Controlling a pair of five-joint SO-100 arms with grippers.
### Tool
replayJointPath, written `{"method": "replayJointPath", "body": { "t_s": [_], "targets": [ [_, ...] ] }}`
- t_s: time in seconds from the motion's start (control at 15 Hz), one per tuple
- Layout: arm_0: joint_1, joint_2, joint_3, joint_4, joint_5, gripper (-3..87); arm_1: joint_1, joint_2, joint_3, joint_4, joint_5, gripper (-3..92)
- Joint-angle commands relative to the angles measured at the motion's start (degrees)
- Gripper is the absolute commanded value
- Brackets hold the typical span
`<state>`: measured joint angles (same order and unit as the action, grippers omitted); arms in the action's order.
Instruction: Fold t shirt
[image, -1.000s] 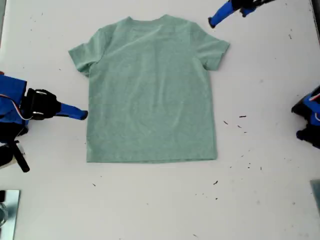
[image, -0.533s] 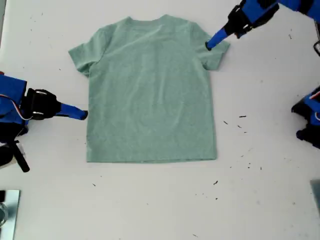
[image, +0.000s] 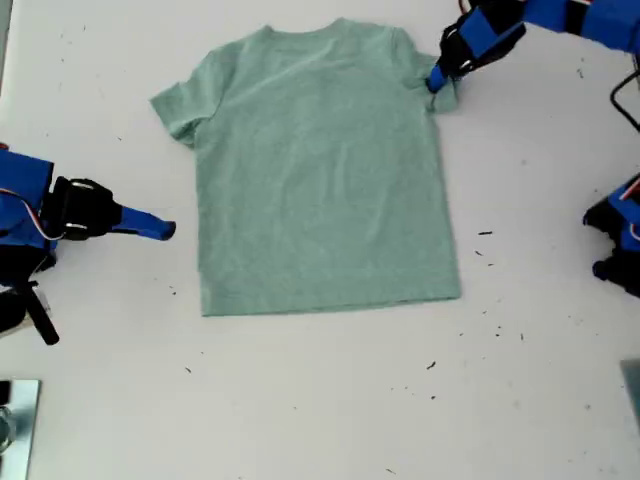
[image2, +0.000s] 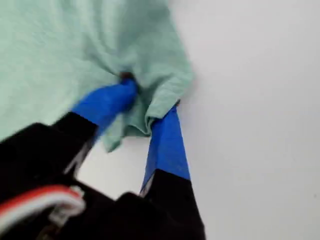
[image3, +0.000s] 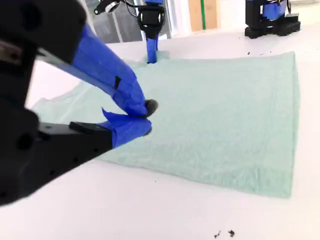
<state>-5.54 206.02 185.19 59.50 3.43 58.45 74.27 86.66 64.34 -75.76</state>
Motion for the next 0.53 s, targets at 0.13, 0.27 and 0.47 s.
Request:
{"method": "replayJointPath", "body": {
  "t_s": [0.13, 0.27, 0.47],
  "targets": [
    [0.5, 0.4, 0.3, 0.1, -0.6, -0.1, -0.6, 0.1, -5.9, 9.1, -0.2, -0.8],
    [1.1, 0.4, 0.3, 0.1, -0.8, -0.1, -1.1, 4.3, -9.6, 15.3, 1.7, -1.4],
    [1.3, 0.4, 0.3, 0.1, -0.8, -0.1, -3.6, 9.4, -25.2, 30.6, 5.0, -1.4]
  ]
}}
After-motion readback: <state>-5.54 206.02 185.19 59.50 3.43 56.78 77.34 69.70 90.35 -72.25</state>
